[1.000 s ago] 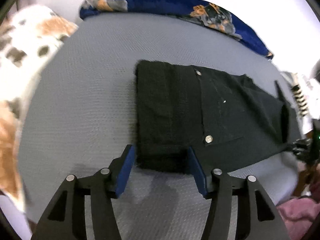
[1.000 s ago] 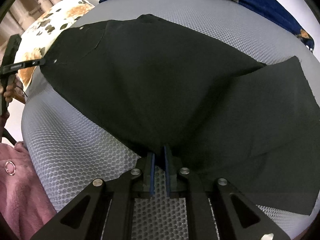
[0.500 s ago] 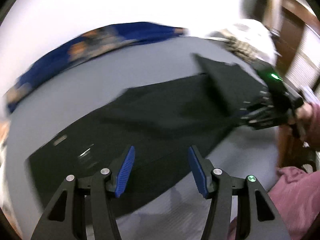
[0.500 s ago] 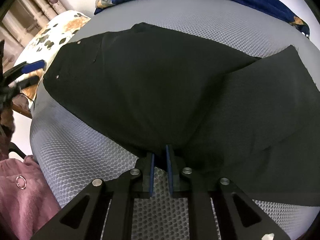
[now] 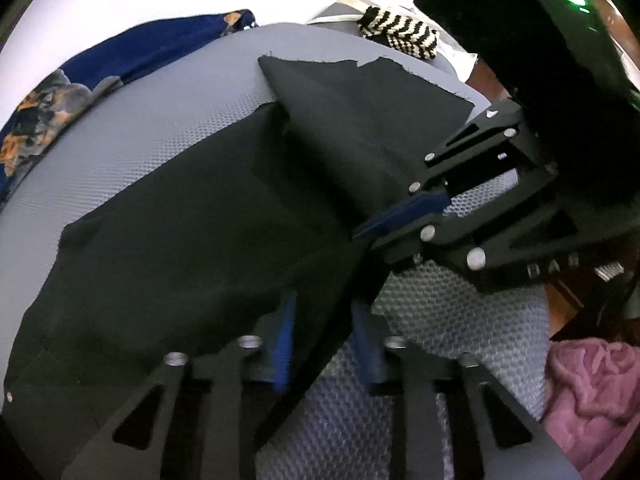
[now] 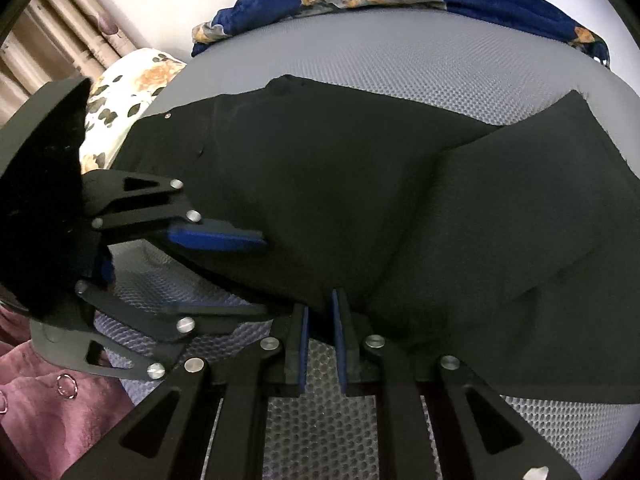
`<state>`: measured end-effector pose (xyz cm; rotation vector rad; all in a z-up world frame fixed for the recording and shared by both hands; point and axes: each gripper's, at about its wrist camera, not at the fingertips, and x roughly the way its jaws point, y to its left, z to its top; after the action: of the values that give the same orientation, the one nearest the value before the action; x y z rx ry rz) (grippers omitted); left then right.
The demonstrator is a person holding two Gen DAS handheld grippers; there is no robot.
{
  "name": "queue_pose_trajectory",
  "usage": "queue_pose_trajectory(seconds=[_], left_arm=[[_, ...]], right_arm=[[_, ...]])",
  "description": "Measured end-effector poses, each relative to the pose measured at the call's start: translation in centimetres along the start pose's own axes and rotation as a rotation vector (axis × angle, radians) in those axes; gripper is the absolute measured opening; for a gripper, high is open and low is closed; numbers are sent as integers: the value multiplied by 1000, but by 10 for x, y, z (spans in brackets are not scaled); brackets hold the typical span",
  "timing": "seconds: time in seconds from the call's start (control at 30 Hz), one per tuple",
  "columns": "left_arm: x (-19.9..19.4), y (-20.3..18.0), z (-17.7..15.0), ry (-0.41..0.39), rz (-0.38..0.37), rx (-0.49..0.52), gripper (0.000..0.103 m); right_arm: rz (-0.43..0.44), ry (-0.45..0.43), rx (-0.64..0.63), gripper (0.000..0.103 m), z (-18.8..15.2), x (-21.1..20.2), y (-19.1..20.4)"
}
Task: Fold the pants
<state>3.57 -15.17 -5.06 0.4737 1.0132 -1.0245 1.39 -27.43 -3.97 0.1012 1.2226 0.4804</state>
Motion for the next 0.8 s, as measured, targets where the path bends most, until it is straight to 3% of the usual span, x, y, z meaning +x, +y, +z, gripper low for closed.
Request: queue_pose_trajectory(seconds=[0.1,0.13,0.17,0.23,0.4,0.6,0.8], left_arm=[[6,-1,3,12,-4,-25,7],[7,-3,1,15,-3,-29,6],[9,-5,3,16,-6,-33,6],[8,-5,0,13,-5,-42,6],[11,-4,0,5,-22,-82,6],[10,-3,-2,1,-27,-124,6],[12,1,-1,7,-32,-155,6]], right_arm=[[1,11,-4,14,0,2,-1],[1,17,3,22,1,0,-3],[14,12,15,37,1,-4,-5],[38,-36,49,50,0,-21,-15],[30,-140,221,51,-5,-59,-80],[-23,-273,560,48,-16,-74,-208],[-35,-360,737,44,-6,-82,-281]])
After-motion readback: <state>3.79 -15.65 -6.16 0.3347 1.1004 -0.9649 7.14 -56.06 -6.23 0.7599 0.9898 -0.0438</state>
